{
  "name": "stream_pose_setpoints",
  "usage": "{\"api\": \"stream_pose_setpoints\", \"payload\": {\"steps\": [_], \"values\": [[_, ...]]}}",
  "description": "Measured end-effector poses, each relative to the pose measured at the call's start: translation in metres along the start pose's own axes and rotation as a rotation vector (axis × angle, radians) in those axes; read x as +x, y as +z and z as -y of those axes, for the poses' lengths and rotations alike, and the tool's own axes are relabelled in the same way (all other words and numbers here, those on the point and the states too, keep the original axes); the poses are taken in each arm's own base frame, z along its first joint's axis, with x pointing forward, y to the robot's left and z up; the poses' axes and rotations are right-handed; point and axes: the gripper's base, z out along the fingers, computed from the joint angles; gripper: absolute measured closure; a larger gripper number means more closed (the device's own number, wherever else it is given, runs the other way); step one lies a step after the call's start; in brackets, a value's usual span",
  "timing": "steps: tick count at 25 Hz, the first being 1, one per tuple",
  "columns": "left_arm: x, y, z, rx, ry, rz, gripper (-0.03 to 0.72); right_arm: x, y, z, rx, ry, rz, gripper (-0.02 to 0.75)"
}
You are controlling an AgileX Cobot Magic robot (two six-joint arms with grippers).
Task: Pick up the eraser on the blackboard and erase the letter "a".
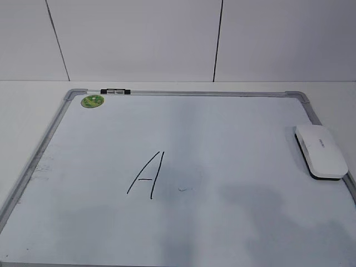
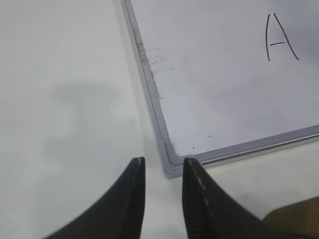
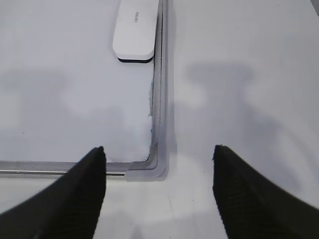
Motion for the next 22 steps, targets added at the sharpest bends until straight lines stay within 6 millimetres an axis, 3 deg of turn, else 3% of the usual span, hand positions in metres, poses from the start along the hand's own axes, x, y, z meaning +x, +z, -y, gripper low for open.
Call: {"api": "stream_pose_setpoints", "payload": {"steps": [14,22], "values": [[0.000,0.000,0.000,-0.002,0.001,0.004,0.486,0.000,0.000,0.000,-0.001,0.001,0.008,0.198],[0.010,-0.014,0.001,-0.008,0.006,0.113,0.486,0.006,-0.008,0.001,-0.004,0.010,0.076,0.198]]}}
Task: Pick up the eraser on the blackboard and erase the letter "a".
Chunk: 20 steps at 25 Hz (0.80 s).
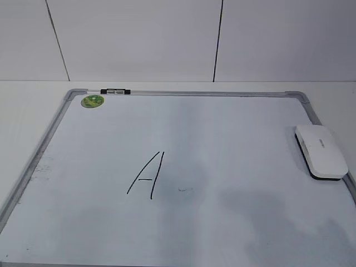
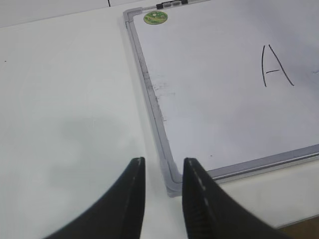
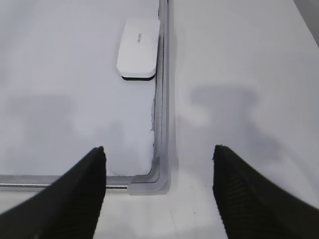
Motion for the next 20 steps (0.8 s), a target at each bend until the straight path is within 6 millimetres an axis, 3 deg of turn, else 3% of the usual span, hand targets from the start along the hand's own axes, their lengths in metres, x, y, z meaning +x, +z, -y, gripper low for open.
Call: {"api": "stream_pose_setpoints", "payload": {"steps": [20], "values": [[0.0018,-0.0028,0.0004,-0.023,-0.012,0.022,0.486,0.0039,-0.0053,0.0011,0.000,0.005,0.044,0.198]]}}
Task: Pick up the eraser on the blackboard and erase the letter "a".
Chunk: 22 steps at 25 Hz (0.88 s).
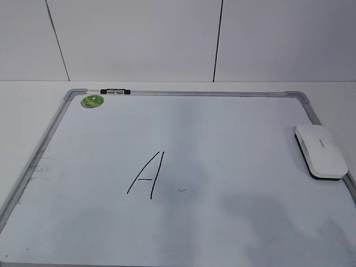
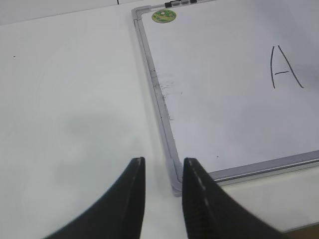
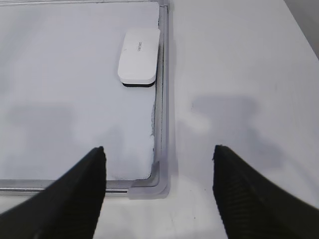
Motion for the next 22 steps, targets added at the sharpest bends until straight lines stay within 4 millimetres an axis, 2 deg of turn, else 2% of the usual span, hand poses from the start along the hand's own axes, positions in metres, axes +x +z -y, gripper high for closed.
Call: {"api": "stream_pose_setpoints", "payload": {"steps": [22], "values": [[-0.0004,0.0006,0.0007,-0.121,-0.069,-0.003,0.486,0.0008,-0.0015,-0.0013,0.106,0.062,-0.004,0.198]]}}
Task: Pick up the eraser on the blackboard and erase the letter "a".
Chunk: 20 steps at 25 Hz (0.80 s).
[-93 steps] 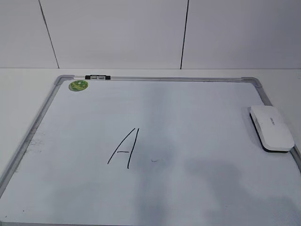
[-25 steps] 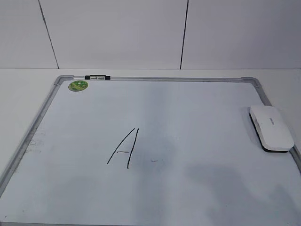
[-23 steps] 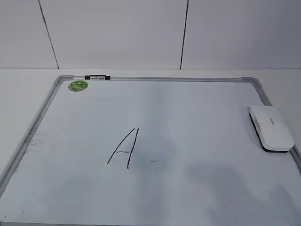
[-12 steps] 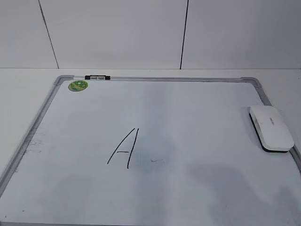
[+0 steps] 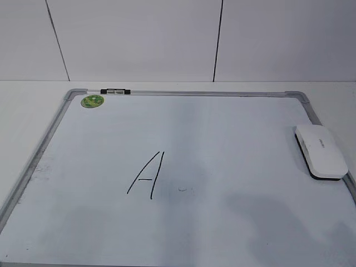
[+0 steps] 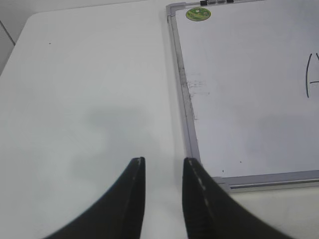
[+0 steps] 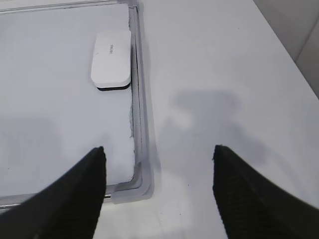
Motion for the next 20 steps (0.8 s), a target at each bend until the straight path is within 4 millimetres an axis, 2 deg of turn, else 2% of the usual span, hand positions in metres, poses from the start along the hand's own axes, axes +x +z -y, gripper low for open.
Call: {"api": "stream_pose_setpoints", "payload": {"steps": [20], "values": [[0.0000,0.0000,0.0000,0.000,0.000,0.000,0.486,0.0000,0.0000,0.0000,0.000,0.000,0.000,0.198]]}}
